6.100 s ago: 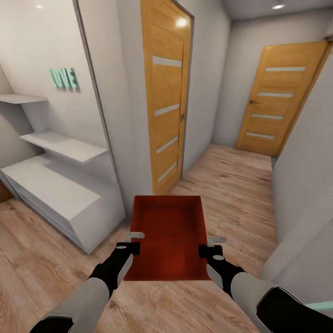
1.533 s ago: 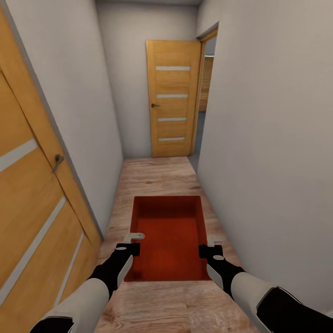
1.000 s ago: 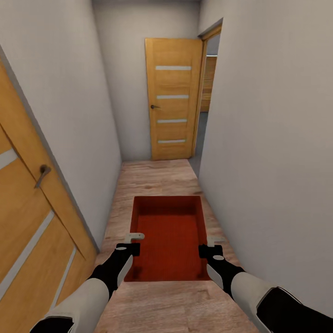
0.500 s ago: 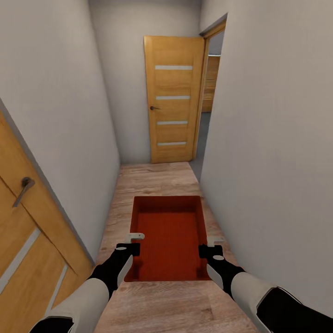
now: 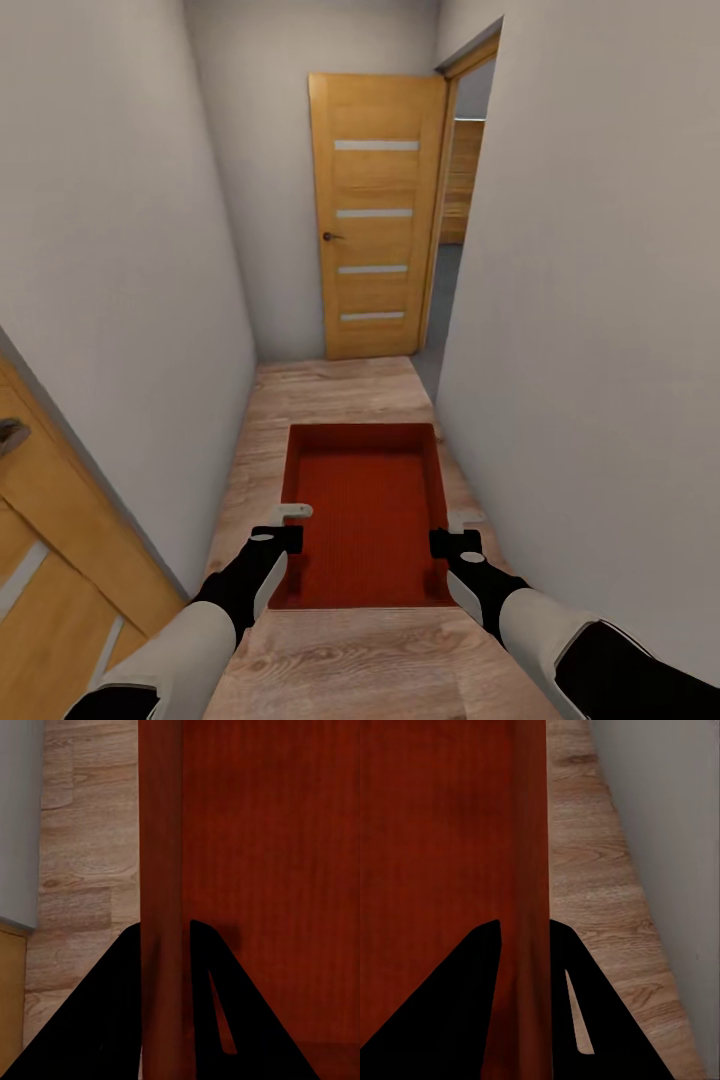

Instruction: Move the two storage containers from the living room to the garage. In the garage, place one container on the floor and stack the other container on top of it (either order is fine).

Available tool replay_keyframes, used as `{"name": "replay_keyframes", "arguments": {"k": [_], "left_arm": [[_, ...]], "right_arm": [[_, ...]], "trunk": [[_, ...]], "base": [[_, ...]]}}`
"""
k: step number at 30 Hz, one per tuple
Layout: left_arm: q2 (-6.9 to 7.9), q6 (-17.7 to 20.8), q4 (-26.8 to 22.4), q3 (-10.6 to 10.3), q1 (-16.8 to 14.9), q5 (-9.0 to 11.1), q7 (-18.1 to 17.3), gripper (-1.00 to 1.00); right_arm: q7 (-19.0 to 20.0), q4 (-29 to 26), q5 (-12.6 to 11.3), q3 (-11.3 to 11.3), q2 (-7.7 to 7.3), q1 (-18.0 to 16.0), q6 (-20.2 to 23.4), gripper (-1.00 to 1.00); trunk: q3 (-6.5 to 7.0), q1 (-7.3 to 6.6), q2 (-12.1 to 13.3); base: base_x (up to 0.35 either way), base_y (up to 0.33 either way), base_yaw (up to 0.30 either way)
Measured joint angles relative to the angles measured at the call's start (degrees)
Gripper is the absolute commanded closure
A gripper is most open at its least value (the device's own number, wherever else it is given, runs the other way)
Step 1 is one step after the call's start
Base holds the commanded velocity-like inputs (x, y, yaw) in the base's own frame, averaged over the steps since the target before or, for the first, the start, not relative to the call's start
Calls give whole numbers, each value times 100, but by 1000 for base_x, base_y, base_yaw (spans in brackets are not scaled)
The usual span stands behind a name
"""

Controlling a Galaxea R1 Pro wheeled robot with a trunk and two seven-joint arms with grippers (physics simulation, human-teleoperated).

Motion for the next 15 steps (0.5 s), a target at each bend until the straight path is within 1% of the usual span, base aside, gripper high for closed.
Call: {"name": "replay_keyframes", "arguments": {"k": [15], "left_arm": [[0,-5,4,1,0,1,0,100]], "right_arm": [[-4,1,0,1,2,0,0,100]], "trunk": [[0,0,0]], "base": [[323,0,0]]}}
